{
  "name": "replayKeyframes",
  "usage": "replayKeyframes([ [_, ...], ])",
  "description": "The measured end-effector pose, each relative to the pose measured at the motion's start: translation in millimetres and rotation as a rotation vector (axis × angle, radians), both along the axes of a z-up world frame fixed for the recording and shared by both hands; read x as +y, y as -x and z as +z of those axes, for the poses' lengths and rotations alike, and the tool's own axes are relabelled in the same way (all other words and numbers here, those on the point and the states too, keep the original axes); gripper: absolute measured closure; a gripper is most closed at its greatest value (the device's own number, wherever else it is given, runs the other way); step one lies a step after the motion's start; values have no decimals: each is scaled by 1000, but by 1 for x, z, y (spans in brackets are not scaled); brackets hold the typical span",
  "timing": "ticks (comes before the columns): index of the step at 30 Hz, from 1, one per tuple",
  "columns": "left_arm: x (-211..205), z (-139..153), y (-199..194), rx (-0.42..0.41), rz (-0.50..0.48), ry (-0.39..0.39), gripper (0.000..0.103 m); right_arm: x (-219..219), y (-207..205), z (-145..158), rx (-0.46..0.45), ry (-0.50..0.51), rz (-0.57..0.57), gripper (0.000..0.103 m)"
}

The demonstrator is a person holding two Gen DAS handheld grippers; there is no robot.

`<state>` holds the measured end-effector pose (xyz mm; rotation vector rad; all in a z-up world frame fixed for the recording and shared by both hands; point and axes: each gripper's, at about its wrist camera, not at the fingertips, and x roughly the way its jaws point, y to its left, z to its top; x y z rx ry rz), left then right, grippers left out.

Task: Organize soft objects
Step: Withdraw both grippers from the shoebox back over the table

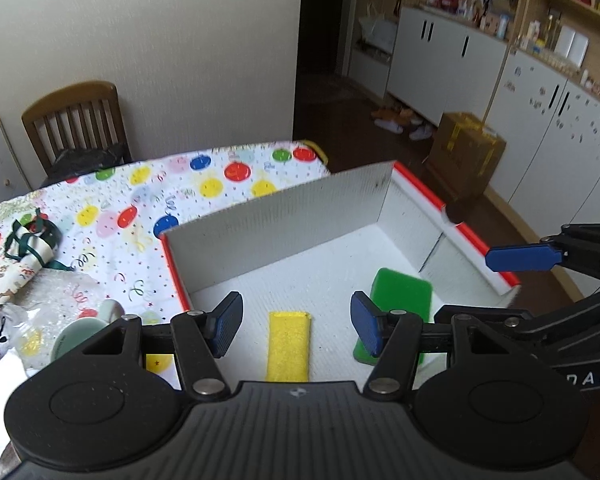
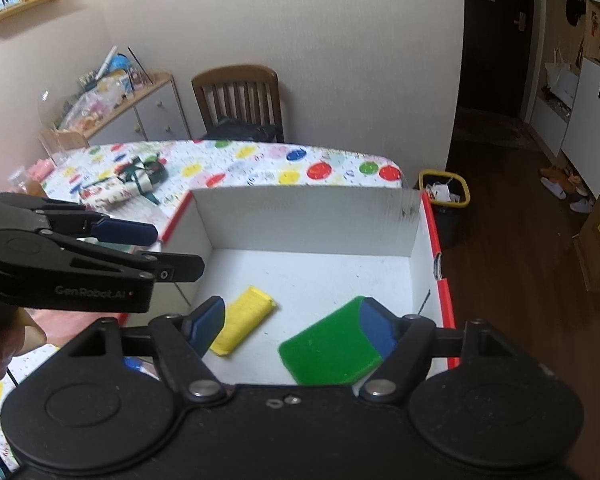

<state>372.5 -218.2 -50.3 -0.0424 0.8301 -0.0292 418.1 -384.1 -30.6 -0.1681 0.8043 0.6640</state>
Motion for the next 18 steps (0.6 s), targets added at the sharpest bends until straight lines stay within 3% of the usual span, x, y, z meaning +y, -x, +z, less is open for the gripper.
replayKeyframes([
  [9, 14, 32, 52, -103, 3, 11, 44, 6, 36, 23, -56, -56, 11, 21],
  [18, 54, 54, 105, -193, 83, 25, 30, 25, 73, 35, -88, -107, 45, 12],
])
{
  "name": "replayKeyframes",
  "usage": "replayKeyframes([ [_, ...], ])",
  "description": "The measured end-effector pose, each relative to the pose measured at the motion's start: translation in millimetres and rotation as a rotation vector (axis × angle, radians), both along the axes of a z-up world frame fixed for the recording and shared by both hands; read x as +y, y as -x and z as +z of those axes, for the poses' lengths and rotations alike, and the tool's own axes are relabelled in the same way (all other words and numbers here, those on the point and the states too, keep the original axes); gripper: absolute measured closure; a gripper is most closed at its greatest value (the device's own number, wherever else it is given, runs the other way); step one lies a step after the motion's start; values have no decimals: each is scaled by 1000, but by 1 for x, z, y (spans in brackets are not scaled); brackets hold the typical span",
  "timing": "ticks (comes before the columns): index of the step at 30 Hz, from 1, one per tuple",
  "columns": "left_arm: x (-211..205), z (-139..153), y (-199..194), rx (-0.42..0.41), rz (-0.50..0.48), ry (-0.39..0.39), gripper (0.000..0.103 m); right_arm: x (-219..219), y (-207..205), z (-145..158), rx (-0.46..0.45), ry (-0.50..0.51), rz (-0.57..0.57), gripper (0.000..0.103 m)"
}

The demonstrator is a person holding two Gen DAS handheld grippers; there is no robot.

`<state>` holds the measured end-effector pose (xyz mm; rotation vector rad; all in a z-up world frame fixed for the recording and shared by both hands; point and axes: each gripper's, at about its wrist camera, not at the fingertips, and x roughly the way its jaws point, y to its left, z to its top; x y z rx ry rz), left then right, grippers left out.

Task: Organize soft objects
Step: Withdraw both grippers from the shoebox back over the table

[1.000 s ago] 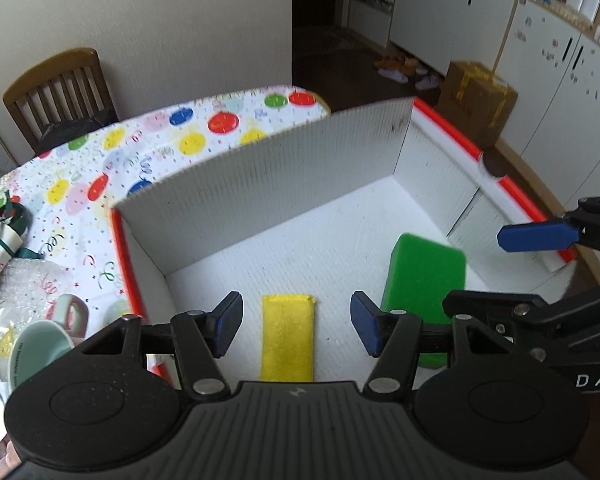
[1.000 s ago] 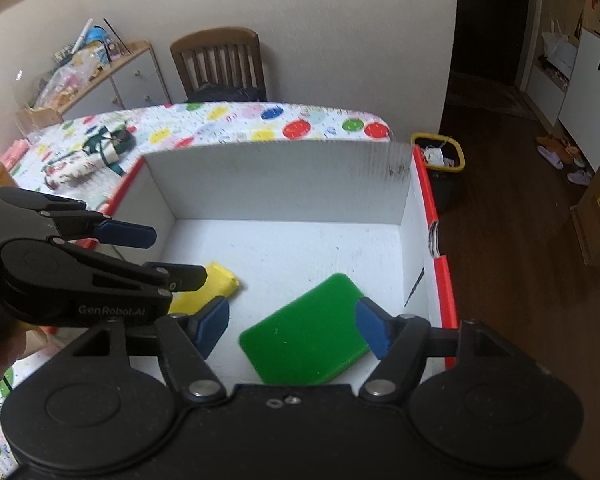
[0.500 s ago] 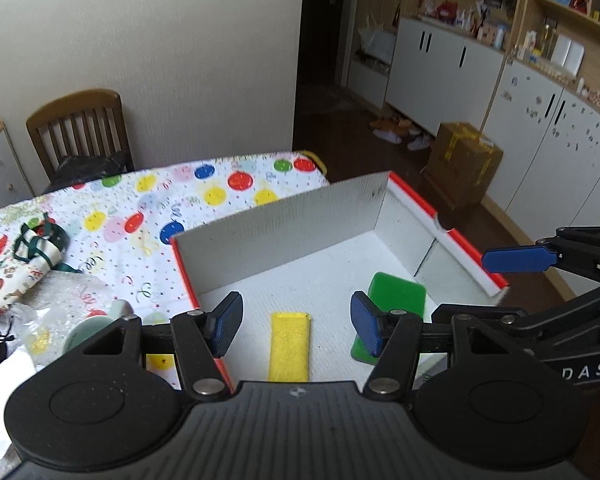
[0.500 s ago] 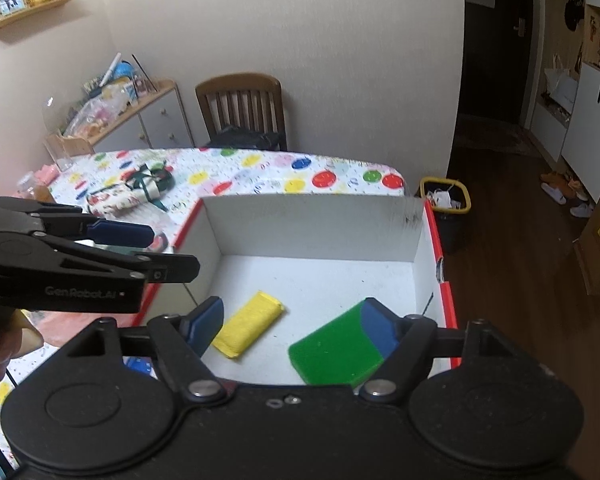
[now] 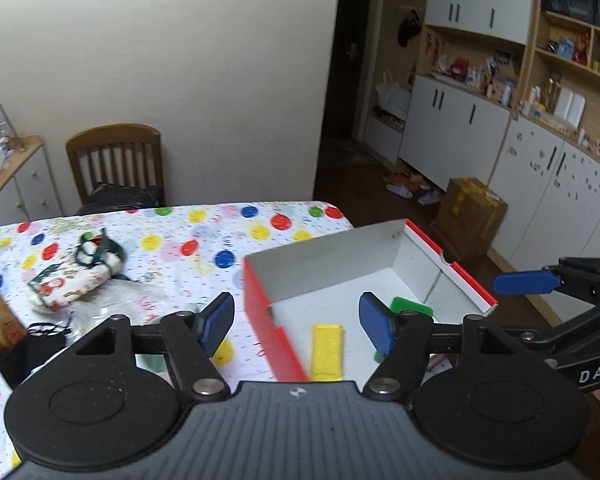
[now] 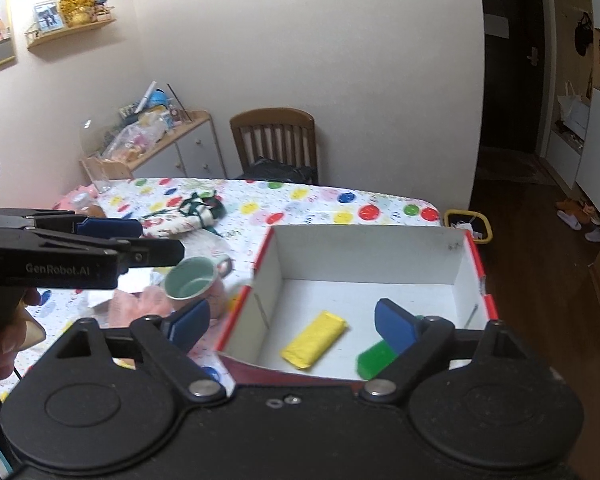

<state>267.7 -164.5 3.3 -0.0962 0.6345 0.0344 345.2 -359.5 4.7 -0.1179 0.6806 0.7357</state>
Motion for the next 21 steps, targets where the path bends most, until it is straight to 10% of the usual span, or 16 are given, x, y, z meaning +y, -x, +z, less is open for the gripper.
replayKeyframes([
  [21, 109, -26, 84, -22, 196, -71, 20, 71, 48, -11, 48, -66, 79, 0],
])
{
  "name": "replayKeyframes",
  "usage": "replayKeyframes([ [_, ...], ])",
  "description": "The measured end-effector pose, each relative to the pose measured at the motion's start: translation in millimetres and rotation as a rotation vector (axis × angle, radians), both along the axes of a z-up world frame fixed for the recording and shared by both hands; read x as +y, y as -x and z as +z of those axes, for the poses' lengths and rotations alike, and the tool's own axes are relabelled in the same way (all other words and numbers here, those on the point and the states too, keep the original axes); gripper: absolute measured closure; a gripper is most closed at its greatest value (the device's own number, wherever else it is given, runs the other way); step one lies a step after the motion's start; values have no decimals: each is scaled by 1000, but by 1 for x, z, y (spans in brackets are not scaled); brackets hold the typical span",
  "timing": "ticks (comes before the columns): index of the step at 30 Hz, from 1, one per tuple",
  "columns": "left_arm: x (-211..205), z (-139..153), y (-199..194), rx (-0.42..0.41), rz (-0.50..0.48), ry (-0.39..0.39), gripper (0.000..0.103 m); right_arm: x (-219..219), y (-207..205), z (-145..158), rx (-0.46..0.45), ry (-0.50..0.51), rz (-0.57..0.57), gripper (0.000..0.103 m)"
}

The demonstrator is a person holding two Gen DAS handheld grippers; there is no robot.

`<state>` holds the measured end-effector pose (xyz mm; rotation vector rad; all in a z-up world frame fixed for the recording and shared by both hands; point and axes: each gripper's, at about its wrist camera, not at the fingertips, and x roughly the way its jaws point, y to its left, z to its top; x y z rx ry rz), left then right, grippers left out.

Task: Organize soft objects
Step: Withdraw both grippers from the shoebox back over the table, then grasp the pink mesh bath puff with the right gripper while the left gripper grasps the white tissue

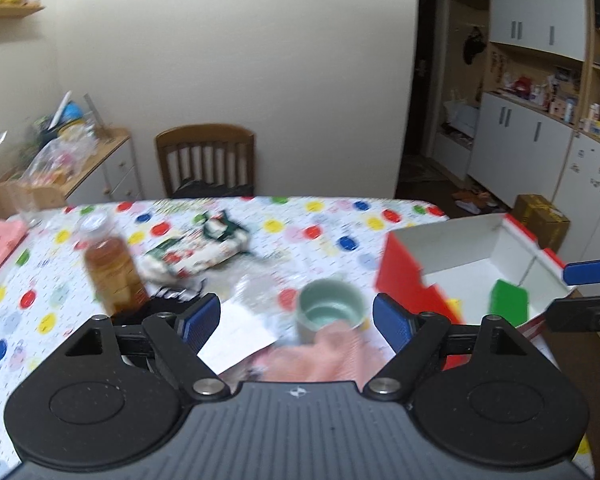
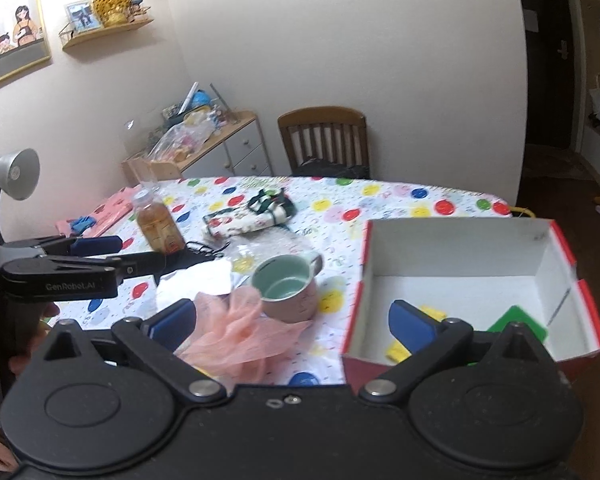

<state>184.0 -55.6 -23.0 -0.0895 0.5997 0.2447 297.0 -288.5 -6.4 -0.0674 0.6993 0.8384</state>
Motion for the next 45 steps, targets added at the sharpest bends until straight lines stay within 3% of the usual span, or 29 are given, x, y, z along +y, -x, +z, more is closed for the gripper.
replayKeyframes([
  [8, 53, -31, 17, 35, 73, 44, 20, 46, 16, -14, 25, 42, 82, 0],
  [14, 79, -59, 19, 70, 76, 47, 20, 85, 25, -31, 17, 122, 134, 0],
  [24, 105, -95, -10, 112, 36, 94, 20, 135, 11, -73, 44, 254, 123, 0],
  [37, 95, -129, -42, 147, -93, -72, 20, 169, 4, -114, 87, 353, 132, 2],
  [42, 99, -132, -46, 147, -81, -74, 20, 173, -1, -119, 92, 359, 108, 11],
  [45, 105, -128, -44, 135, -76, -46, 25, 171, -5, -118, 106, 338, 89, 16],
])
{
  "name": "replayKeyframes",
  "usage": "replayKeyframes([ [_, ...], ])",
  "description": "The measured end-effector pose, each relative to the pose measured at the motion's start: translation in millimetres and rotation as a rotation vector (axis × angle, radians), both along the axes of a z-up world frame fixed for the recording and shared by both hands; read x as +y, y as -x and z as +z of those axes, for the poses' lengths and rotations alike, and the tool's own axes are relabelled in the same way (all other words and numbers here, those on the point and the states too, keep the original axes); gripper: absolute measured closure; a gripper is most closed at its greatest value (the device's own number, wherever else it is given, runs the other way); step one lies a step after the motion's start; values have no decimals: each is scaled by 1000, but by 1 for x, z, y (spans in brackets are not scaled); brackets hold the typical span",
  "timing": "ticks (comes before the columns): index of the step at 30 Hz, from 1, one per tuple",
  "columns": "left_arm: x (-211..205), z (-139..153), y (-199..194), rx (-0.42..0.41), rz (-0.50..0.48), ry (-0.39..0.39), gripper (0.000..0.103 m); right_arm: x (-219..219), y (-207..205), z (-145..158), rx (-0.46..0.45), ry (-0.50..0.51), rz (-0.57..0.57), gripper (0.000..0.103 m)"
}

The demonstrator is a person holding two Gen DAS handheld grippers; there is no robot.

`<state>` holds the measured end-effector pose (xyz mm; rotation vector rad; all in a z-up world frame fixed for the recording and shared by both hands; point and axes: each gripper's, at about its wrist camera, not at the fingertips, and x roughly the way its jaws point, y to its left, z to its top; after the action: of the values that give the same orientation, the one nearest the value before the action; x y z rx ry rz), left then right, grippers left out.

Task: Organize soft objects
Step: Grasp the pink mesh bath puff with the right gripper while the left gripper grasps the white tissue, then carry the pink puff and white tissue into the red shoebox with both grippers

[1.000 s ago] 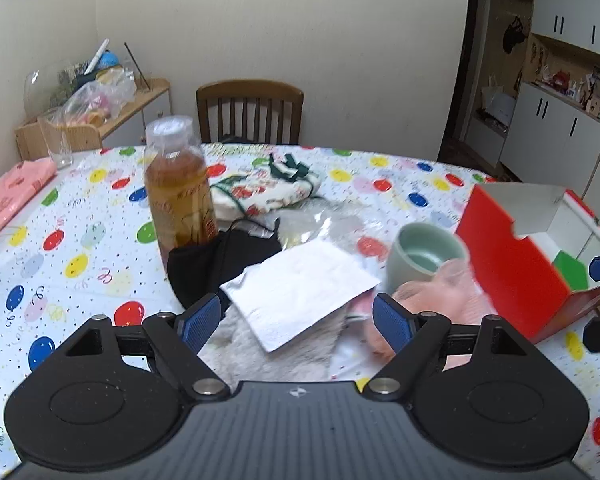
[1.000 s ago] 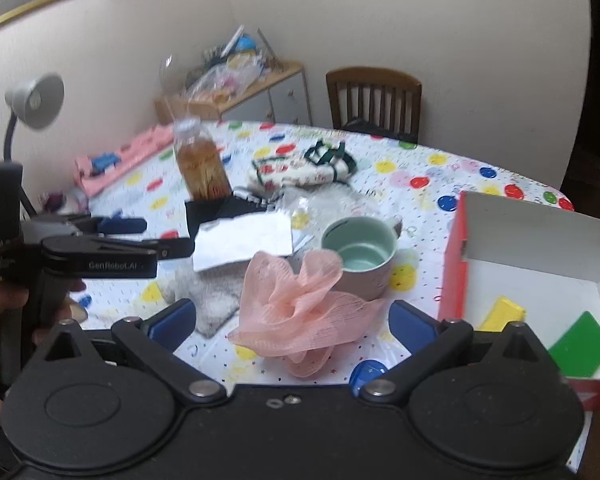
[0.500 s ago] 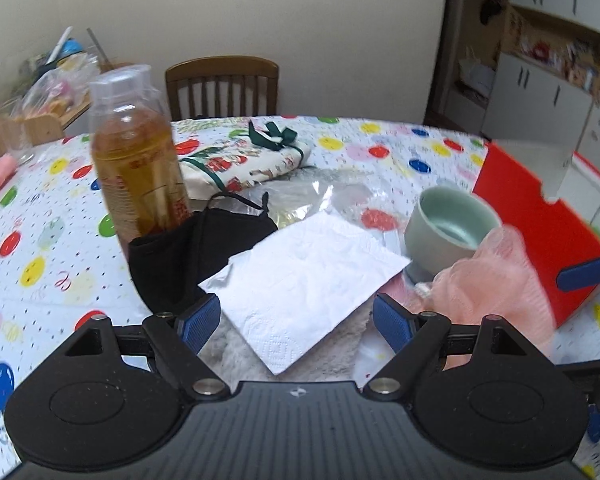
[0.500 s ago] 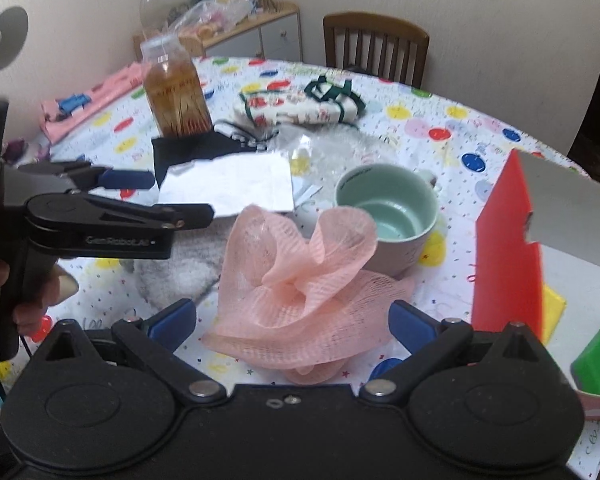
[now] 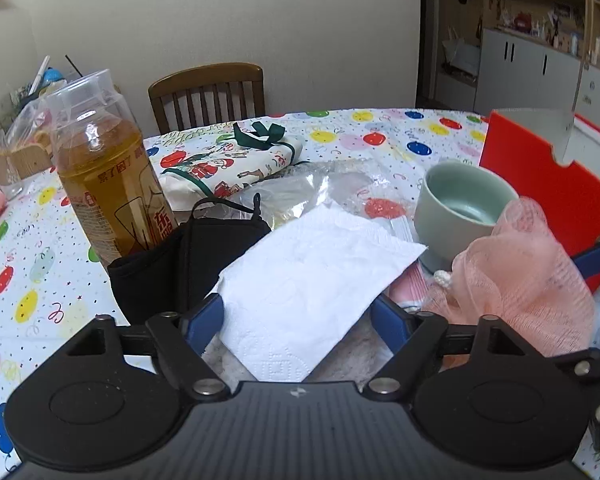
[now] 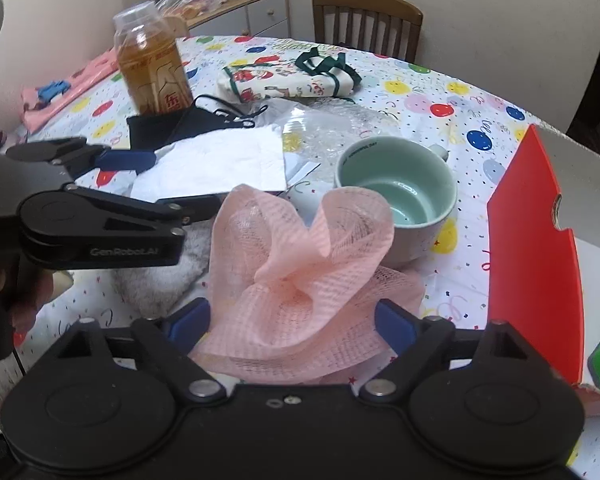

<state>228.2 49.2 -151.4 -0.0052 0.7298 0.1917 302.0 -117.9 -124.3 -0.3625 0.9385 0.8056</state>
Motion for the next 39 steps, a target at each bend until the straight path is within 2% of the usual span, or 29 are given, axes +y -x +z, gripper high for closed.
replayKeyframes([
  [3, 5, 5, 2, -21, 12, 26, 30, -3, -4, 2, 5, -19, -21, 24],
  [5, 7, 7, 1, -22, 16, 35, 45, -5, -6, 1, 9, -26, -39, 29],
  [8, 11, 6, -1, -13, 30, 54, 56, -7, -8, 0, 17, -30, -55, 39],
  [13, 13, 10, 1, -21, 43, 68, 69, -12, -6, 3, 17, -54, -74, 55],
  [15, 14, 15, 3, -30, 49, 73, 70, -15, -5, 4, 19, -68, -80, 61],
  [22, 17, 23, 9, -34, 65, 78, 92, -27, 0, 12, 3, -114, -101, 82],
  [28, 11, 33, 19, -48, 74, 79, 94, -42, 11, 24, -4, -159, -117, 88],
  [39, -24, 77, 37, -105, 49, 91, 93, -87, 24, 70, -57, -284, -135, 90],
])
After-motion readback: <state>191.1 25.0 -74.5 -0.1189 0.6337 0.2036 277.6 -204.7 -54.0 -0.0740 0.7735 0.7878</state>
